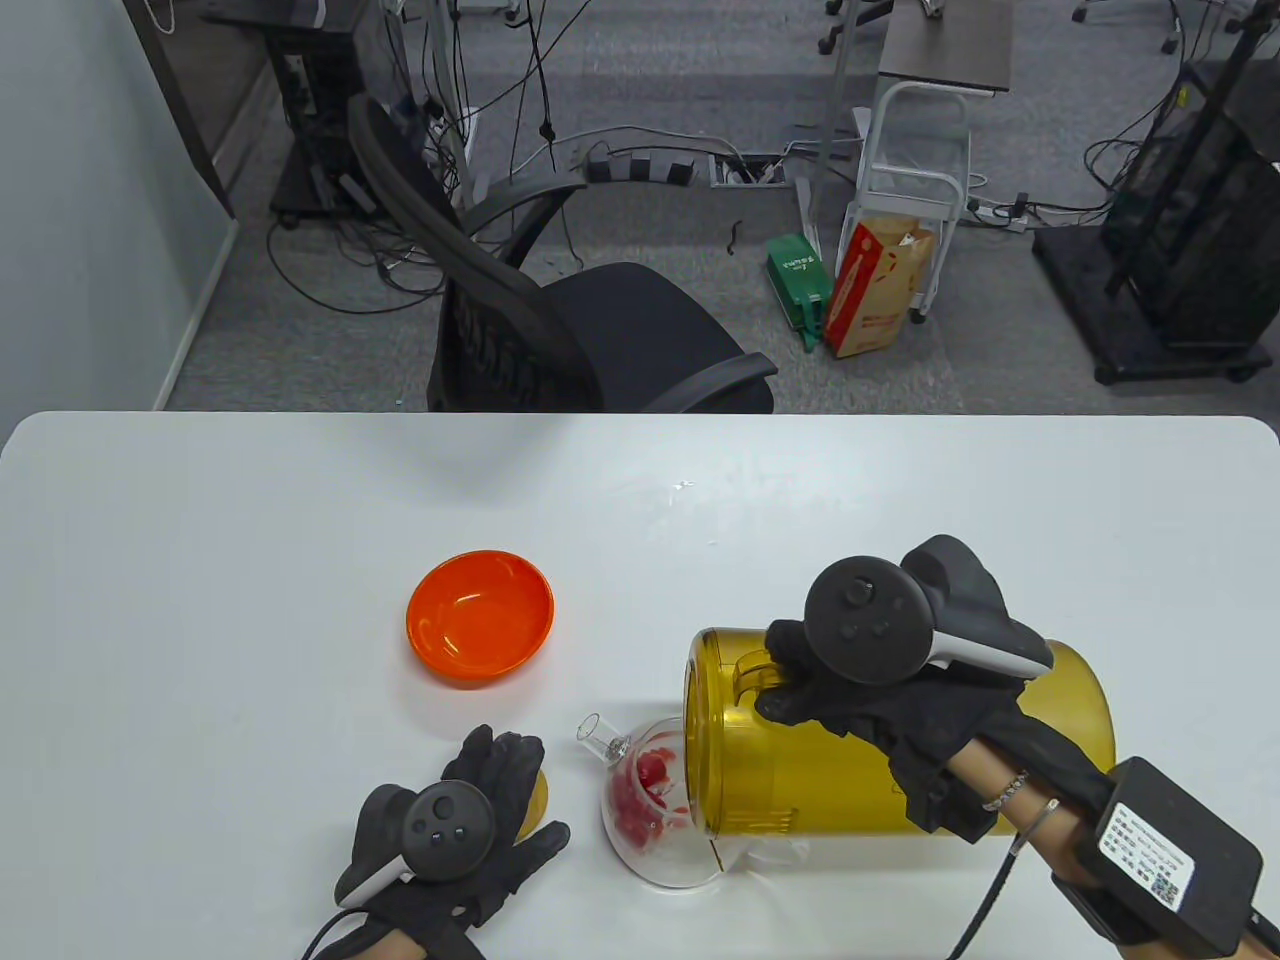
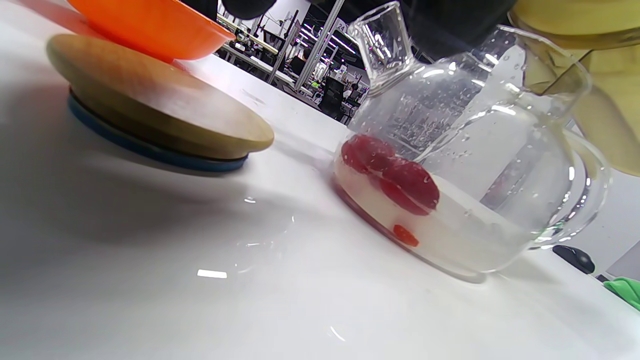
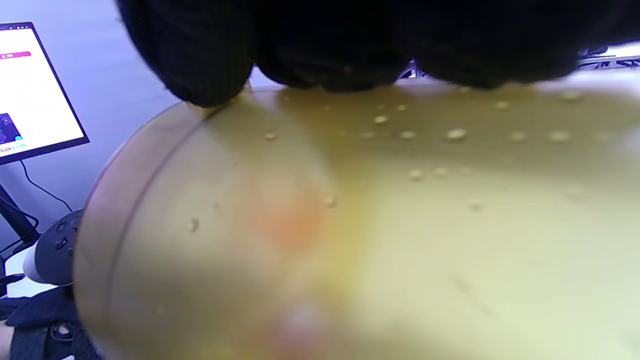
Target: Make wolfberry and red date tea
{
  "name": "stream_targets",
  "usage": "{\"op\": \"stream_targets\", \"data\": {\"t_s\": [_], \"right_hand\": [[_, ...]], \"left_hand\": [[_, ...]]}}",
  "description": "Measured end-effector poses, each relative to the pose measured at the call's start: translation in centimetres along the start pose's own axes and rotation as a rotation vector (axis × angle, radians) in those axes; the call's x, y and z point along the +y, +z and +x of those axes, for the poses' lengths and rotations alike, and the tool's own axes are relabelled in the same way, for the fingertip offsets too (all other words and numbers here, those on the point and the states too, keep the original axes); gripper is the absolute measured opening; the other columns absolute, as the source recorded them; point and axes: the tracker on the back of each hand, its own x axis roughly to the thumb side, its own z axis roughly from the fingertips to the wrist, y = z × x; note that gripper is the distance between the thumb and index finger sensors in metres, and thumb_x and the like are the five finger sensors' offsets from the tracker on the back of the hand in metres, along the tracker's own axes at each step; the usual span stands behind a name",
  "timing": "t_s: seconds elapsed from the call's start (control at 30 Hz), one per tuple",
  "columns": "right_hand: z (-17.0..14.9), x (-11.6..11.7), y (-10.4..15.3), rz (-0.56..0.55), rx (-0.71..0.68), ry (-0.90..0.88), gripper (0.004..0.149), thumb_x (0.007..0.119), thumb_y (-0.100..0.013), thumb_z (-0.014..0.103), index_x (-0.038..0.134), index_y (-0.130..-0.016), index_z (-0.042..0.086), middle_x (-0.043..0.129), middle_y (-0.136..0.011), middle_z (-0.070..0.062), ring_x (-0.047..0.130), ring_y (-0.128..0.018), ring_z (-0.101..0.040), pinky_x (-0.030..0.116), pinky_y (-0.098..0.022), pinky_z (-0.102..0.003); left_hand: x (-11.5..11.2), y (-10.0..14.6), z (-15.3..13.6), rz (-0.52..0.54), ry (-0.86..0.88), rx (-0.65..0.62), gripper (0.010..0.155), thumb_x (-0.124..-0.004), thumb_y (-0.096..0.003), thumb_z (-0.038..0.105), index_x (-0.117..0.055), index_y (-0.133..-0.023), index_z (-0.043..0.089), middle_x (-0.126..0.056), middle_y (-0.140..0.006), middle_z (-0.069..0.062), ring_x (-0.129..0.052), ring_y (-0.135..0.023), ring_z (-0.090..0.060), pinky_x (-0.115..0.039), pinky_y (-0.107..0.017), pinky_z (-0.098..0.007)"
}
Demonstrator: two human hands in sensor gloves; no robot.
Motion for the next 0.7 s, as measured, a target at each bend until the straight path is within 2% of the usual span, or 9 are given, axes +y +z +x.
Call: {"op": "stream_targets", "data": {"t_s": [0.7], "right_hand": [[0.29,-0.05,-0.1,0.005,-0.002,0.013,0.042,0.085,-0.047,0.047,0.087,-0.069,0.012,0.094,-0.04,-0.008,0.093,-0.02,-0.023,0.083,-0.023,-0.048]], "left_hand": [[0.0,0.01,0.02,0.0,-0.001,-0.002,0.08,-0.067,-0.0594,0.052,-0.029,-0.111,0.004,-0.038,-0.116,-0.032,-0.023,-0.104,-0.055,-0.033,-0.071,-0.066]]}}
